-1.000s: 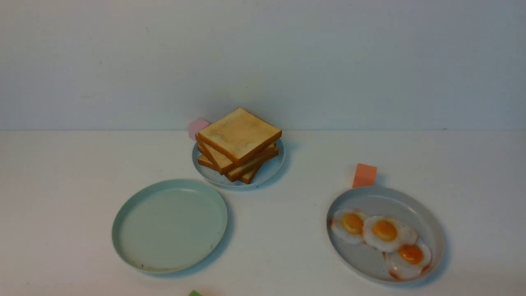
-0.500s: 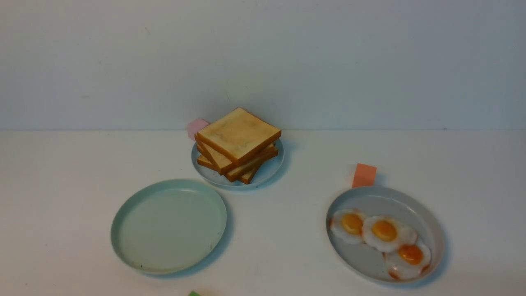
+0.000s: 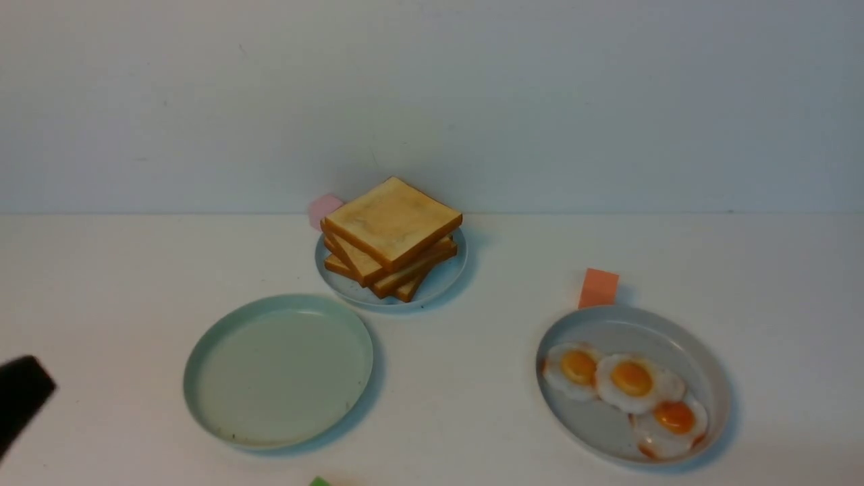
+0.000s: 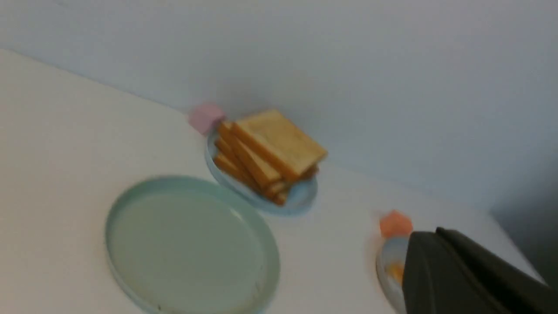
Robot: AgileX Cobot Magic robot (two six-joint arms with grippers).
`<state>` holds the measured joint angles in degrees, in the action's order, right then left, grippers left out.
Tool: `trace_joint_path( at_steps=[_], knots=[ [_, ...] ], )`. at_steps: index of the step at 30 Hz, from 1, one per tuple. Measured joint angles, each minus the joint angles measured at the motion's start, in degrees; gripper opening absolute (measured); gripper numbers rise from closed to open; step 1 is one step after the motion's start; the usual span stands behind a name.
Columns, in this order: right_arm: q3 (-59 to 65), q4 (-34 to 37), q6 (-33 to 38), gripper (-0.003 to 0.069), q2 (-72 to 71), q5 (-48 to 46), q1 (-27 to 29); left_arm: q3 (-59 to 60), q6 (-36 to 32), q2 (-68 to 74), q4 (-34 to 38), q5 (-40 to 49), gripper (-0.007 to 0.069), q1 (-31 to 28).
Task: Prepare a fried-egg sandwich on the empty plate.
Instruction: Use the left arm to grab a slice of bread
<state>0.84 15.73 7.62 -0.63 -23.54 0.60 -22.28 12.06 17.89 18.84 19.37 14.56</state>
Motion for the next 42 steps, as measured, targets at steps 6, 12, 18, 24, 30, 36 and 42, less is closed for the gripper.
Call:
trace_joint_path(
  at_steps=[6,12,18,24,30,36,42],
  knots=[
    [0.1,0.0,-0.1,0.0238,0.0,0.9,0.0,-6.1,-6.9,14.4,-0.4,6.9,-0.0013,14.5],
    [0.7,13.7,-8.0,0.0238,0.0,8.1,0.0,-6.5,-7.2,23.4,-0.1,5.4,-0.0013,19.6],
    [-0.4,28.3,-11.6,0.0238,0.0,15.6,0.0,-14.3,-7.4,36.1,-0.4,6.4,-0.0013,19.7],
    [-19.4,25.6,-3.0,0.0238,8.2,-11.4,-1.0,-26.8,-14.4,52.3,-0.6,10.2,-0.0013,19.3],
    [-42.9,10.3,1.1,0.0238,27.2,-39.0,-5.9,-44.1,-19.1,68.9,-0.3,13.9,-0.0013,13.1],
    [-54.1,0.8,1.3,0.0238,36.2,-42.6,-21.0,-60.7,-25.9,84.2,-0.7,13.8,-0.0013,10.6],
    [-55.0,-0.3,1.3,0.0238,40.3,-42.3,-28.1,-70.1,-32.6,93.5,-4.4,13.3,0.0093,10.6]
  ],
)
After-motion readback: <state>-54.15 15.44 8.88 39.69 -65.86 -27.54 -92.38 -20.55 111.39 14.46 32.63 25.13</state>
